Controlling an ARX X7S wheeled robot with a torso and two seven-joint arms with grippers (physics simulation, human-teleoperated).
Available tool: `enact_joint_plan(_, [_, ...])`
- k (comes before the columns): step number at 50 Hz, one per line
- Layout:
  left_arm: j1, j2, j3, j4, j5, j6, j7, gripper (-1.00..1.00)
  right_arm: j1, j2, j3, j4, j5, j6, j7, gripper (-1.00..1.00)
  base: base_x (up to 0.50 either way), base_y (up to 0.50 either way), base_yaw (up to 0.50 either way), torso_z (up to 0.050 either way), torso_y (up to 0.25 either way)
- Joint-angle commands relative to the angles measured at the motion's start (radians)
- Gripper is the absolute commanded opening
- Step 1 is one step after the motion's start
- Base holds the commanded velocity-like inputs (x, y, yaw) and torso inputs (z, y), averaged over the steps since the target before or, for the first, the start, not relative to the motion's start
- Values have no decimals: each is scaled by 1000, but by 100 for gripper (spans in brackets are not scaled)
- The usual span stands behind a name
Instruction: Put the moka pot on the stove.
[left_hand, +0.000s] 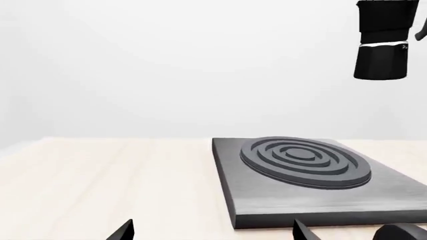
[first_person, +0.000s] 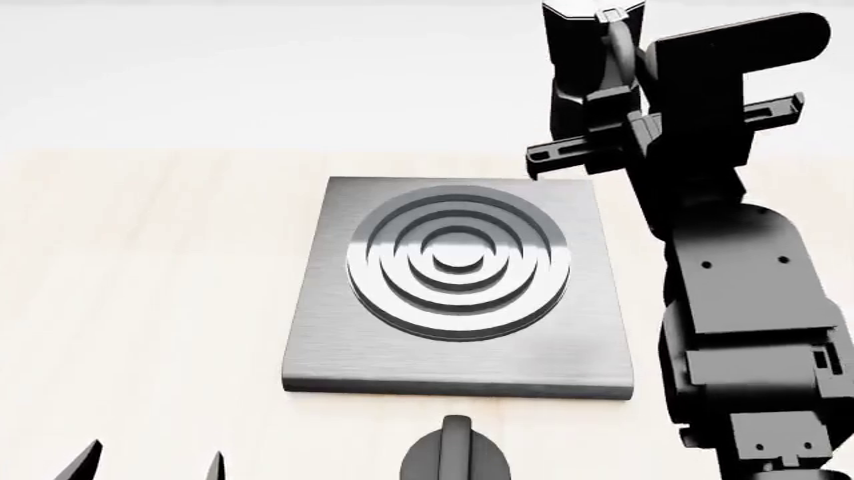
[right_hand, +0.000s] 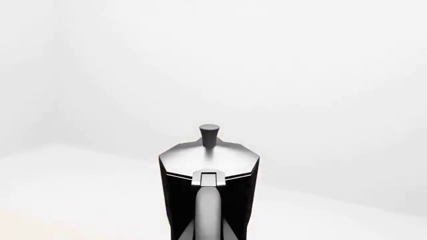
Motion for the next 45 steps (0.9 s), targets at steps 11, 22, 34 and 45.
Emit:
enact_joint_plan(11, [17,-6,6,13,2,6,-10,100,262,-202,31,583,-21,-361,-75,-100,0,0,0,0,1])
enact_joint_plan(22, [31,-14,8,37,0,5,-16,100,252,-253,147,584,-95,-317,-81,-100,0,0,0,0,1])
enact_joint_plan(34, [37,-14,14,40,6,8,-22,100,241,-290,268,585,-187,-279,-88,-100,0,0,0,0,1])
enact_joint_plan(45, [39,-16,15,41,7,9,-27,100,223,-292,112,585,-41,-261,-63,-100,0,0,0,0,2])
